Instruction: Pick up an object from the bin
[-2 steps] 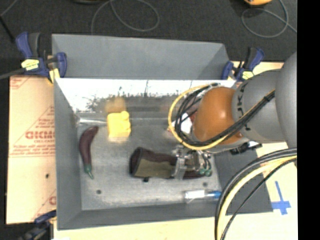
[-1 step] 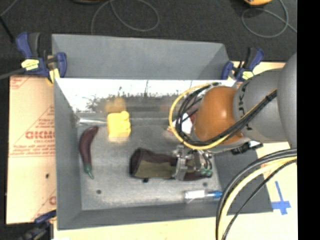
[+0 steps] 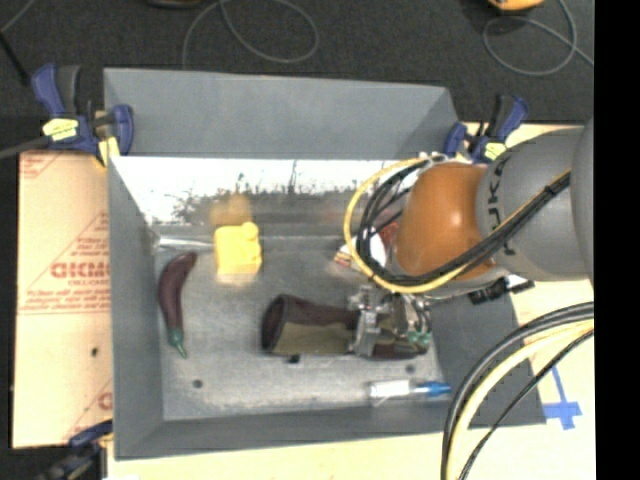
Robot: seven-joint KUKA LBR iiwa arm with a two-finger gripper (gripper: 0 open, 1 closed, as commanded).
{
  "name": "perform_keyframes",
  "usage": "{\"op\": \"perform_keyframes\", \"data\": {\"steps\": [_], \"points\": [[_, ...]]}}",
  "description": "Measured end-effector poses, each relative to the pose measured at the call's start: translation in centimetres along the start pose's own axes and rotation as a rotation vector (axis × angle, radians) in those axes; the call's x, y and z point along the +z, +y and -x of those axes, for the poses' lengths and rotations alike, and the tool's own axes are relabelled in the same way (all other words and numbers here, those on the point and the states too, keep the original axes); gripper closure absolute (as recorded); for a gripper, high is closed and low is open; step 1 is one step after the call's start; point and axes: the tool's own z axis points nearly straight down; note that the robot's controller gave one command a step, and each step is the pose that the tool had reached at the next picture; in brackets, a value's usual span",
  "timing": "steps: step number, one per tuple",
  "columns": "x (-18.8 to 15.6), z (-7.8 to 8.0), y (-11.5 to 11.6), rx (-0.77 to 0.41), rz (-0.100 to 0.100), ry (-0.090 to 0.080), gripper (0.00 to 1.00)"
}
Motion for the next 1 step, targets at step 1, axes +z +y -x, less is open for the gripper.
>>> {"op": "perform_keyframes", "data": {"steps": [1], "points": [[-1.55, 0.30, 0.02, -0.001, 0.001, -0.010, 1.00]]}}
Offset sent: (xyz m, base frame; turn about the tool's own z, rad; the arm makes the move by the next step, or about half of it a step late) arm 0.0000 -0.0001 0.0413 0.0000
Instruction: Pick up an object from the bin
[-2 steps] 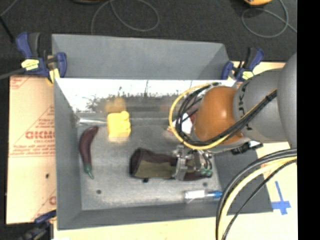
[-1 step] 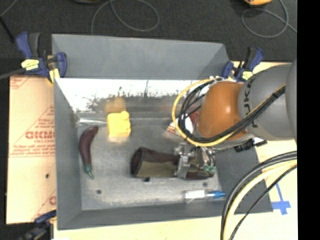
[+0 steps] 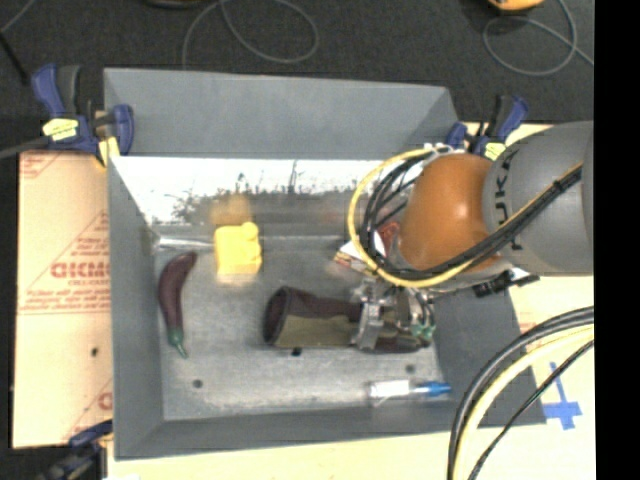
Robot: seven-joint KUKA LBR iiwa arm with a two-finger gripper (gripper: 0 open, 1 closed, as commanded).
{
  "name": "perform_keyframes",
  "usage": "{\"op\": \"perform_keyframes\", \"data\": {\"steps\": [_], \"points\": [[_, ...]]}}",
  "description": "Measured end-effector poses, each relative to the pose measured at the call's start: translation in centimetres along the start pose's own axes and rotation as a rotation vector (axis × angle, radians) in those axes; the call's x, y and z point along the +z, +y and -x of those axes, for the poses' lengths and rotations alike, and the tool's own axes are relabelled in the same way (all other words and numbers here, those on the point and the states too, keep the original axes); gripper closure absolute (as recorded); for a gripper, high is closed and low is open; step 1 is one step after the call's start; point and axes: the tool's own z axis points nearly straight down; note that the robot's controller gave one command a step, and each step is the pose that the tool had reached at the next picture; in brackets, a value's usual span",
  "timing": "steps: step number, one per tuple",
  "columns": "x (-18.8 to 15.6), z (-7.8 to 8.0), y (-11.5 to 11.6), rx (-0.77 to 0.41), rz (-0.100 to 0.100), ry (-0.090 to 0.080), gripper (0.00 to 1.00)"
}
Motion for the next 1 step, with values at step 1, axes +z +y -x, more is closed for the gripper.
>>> {"op": "perform_keyframes", "data": {"steps": [1], "points": [[-0.79, 0.00, -0.01, -0.001, 0.000, 0.001, 1.00]]}}
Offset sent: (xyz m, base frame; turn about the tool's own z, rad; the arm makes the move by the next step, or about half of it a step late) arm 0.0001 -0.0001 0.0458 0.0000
